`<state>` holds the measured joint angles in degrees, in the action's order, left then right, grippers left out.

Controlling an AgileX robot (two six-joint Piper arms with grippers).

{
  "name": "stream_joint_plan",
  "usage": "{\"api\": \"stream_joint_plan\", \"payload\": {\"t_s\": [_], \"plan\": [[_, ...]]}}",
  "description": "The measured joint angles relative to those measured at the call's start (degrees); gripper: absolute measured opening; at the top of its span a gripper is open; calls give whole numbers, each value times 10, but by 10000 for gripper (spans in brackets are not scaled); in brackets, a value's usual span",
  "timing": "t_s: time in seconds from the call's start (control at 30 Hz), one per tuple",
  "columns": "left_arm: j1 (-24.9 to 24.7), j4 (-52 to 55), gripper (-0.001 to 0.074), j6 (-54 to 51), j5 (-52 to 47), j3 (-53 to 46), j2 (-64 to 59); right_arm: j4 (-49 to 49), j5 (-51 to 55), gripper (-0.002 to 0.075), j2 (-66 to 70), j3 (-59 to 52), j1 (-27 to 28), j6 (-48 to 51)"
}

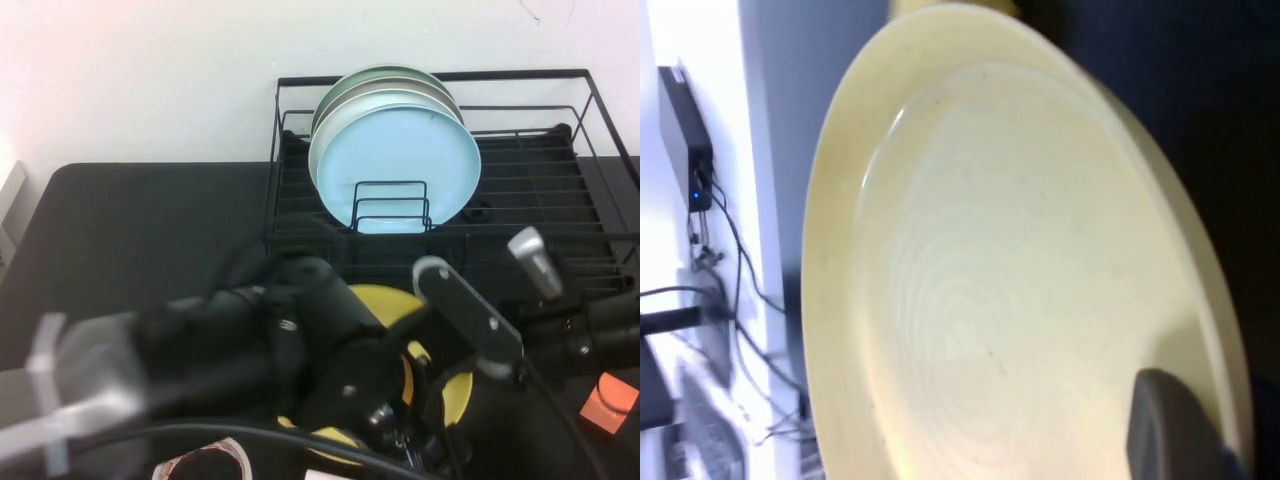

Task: Place plate on rack
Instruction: Hand over the plate, then place the plate on the rack

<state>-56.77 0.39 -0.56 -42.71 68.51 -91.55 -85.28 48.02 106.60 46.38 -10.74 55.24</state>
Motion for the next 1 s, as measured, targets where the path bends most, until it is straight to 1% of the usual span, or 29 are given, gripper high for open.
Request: {"api": "stream_joint_plan", "payload": {"t_s": [0.07,0.13,0.23,0.3,0.4,0.47,0.63,0.7,0.77,0.83,1.0], "plan": [[0,-11,397,12,1,2,27,7,-18,85,-31,0,0,13],[0,-24,347,19,3,2,64,27,-50,85,-66,0,0,21],[0,-37,215,23,4,2,125,71,-96,85,-121,0,0,25],[0,-44,101,28,11,-6,174,96,-119,85,-160,0,0,25],[0,-47,31,51,43,-41,251,132,-141,85,-225,0,0,39],[0,-48,13,71,71,-81,306,151,-144,85,-265,0,0,72],[0,-48,4,135,145,-199,427,167,-140,85,-354,0,0,223],[0,-45,2,168,181,-253,475,173,-140,85,-377,7,-1,249],[0,-45,1,196,210,-303,521,196,-140,85,-388,28,-1,260],[0,-45,0,223,225,-346,562,241,-133,85,-389,66,-1,258],[0,-45,0,298,234,-441,666,368,-74,85,-372,198,-1,194]]}}
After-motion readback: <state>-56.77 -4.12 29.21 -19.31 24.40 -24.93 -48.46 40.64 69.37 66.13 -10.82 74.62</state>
